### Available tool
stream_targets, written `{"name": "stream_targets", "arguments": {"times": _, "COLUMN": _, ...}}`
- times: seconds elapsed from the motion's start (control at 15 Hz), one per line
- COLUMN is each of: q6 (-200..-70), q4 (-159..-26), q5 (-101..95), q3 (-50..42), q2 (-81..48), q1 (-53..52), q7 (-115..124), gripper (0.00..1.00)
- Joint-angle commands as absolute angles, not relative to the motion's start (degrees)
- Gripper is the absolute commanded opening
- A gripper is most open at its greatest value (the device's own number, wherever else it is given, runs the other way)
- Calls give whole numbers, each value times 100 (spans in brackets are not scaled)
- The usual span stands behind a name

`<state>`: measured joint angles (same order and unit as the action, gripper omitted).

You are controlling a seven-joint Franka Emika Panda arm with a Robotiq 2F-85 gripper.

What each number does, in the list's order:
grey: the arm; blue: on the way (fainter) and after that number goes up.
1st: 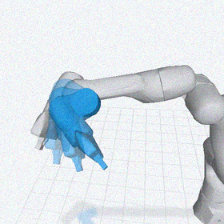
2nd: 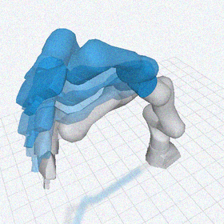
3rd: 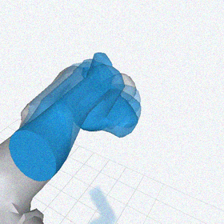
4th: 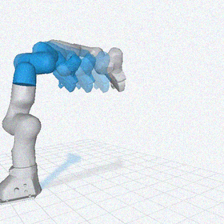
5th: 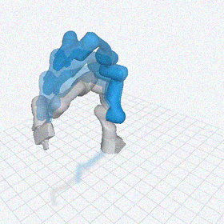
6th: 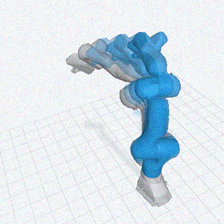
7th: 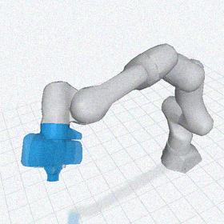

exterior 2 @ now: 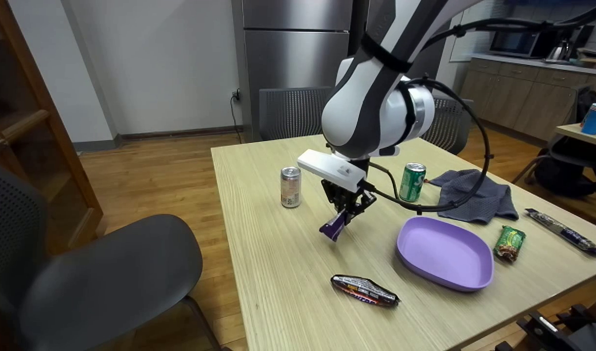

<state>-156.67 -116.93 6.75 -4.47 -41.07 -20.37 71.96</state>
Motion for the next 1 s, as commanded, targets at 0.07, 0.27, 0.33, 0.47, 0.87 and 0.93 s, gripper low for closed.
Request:
{"name": "stream_targets", "arguments": {"times": 0.07, "q6": -15463, "q4": -12234, "q5": 545, "q3": -474, "q2": -3493, "q1": -1957, "q7": 6991, "gripper": 4}}
{"name": "stream_targets", "arguments": {"times": 0.27, "q6": -15347, "q4": -12498, "q5": 446, "q3": -504, "q2": -3249, "q1": -1867, "q7": 6777, "gripper": 4}}
{"name": "stream_targets", "arguments": {"times": 0.33, "q6": -15315, "q4": -12585, "q5": 390, "q3": -550, "q2": -3179, "q1": -1863, "q7": 6728, "gripper": 4}}
{"name": "stream_targets", "arguments": {"times": 0.47, "q6": -15236, "q4": -12739, "q5": 229, "q3": -650, "q2": -3058, "q1": -1848, "q7": 6635, "gripper": 4}}
{"name": "stream_targets", "arguments": {"times": 0.87, "q6": -15267, "q4": -13128, "q5": -115, "q3": -832, "q2": -2837, "q1": -1621, "q7": 6238, "gripper": 4}}
{"name": "stream_targets", "arguments": {"times": 0.93, "q6": -15270, "q4": -13178, "q5": -158, "q3": -858, "q2": -2815, "q1": -1589, "q7": 6166, "gripper": 4}}
